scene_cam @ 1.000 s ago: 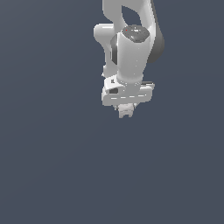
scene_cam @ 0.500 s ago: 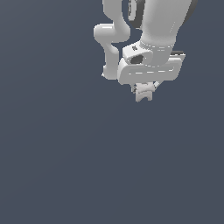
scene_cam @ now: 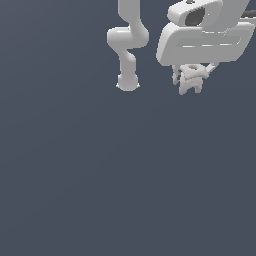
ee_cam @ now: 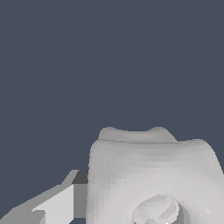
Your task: Pick up the object and move it to a goal position.
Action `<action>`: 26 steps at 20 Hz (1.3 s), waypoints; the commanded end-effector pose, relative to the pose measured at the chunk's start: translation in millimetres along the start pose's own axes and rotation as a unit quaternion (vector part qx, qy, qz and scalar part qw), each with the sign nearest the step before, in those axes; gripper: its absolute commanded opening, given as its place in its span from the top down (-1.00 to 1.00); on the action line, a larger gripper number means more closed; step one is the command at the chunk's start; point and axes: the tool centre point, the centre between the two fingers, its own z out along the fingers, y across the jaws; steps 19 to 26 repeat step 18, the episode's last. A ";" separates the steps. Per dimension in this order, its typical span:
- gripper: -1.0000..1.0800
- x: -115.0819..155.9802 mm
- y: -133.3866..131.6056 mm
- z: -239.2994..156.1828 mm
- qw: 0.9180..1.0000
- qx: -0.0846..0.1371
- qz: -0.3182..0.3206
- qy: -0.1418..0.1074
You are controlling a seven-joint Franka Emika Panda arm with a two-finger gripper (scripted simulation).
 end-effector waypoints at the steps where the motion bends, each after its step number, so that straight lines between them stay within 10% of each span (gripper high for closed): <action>1: 1.00 2.0 -9.0 -16.4 1.000 0.000 0.000 -0.001; 26: 1.00 9.8 -31.5 -57.2 1.000 0.000 0.001 -0.001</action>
